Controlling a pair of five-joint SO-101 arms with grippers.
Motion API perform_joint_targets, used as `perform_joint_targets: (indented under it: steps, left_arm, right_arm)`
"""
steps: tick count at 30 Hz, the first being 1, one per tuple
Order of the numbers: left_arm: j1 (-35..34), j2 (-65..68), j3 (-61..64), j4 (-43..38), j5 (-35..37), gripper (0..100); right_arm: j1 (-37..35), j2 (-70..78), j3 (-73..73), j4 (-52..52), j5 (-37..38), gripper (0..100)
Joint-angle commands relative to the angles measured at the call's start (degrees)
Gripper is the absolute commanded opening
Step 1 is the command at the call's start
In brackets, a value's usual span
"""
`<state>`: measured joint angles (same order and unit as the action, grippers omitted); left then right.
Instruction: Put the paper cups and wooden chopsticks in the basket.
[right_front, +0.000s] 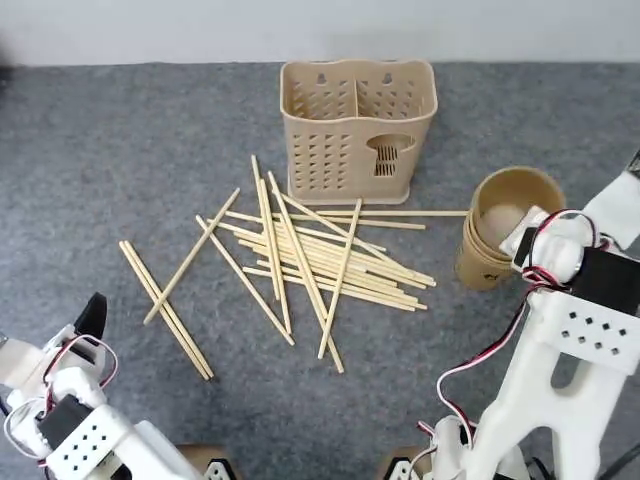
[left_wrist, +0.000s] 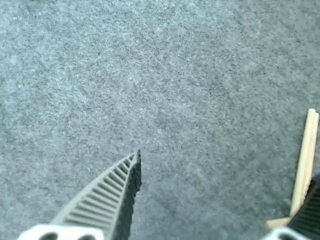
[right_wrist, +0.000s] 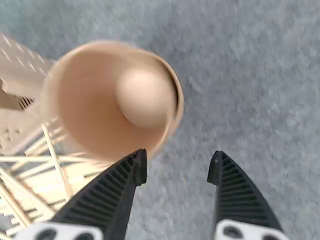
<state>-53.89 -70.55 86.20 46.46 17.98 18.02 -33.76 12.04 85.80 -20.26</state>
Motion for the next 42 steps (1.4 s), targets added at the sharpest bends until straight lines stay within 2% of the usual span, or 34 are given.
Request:
perform_joint_targets:
  steps: [1,6,13,18,24,28,32,36,42]
  left_arm:
    - [0.35,-1.05,-0.4,-0.62,0.44,47]
    - [0.35,-1.05,-0.4,-0.53,0.44,47]
    - [0.35,-1.05,0.04,-0.79,0.35,47]
    - [0.35,-1.05,0.04,-0.79,0.35,47]
    - [0.35,-1.05,-0.31,-0.53,0.35,47]
    - [0.44,-1.05,-2.24,0.53,0.35,47]
    - [4.31,-1.05,-7.16,6.07,0.44,47]
    - [10.02,-1.05,-11.65,11.69,0.35,47]
    - [13.89,-1.05,-12.62,14.86,0.62,47]
  right_arm:
    - [-0.66,-1.8,-0.44,-4.7,0.79,16.4]
    - [-0.57,-1.19,0.0,-9.98,1.41,7.0]
    - [-0.66,-1.1,0.26,-11.74,1.41,6.4]
    - [-0.66,-1.19,6.59,-13.41,1.93,6.3]
    - [-0.66,-1.45,8.26,-9.36,10.11,6.3]
    - [-0.4,0.13,6.68,-8.4,11.16,6.3]
    - [-0.31,4.35,6.68,-8.92,11.08,6.6]
    - [-0.22,7.87,6.68,-13.85,10.9,6.5]
    - [1.36,14.02,7.12,-20.35,5.89,6.4]
